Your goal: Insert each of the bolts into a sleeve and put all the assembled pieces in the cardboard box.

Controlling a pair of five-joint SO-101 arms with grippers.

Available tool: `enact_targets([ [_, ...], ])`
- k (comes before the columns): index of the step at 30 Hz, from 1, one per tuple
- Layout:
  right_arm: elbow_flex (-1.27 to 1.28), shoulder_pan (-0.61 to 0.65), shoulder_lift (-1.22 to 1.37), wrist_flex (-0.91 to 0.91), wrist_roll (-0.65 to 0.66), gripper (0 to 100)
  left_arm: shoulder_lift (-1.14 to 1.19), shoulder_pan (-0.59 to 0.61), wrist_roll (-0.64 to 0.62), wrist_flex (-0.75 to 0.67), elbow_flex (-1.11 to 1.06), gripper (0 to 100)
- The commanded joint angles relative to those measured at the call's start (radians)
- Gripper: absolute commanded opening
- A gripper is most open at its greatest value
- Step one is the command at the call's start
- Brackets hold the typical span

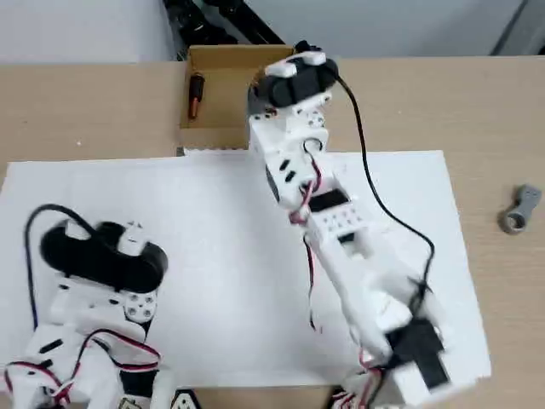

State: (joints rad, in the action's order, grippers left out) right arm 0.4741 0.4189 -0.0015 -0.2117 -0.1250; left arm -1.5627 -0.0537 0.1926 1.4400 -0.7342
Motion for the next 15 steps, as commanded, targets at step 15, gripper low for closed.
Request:
enact_targets([
  [15,-0.505,-0.021,0.521,-0.022,0.009,1.7,-0.077,0.068,0.009,-0.092,-0.125,1],
])
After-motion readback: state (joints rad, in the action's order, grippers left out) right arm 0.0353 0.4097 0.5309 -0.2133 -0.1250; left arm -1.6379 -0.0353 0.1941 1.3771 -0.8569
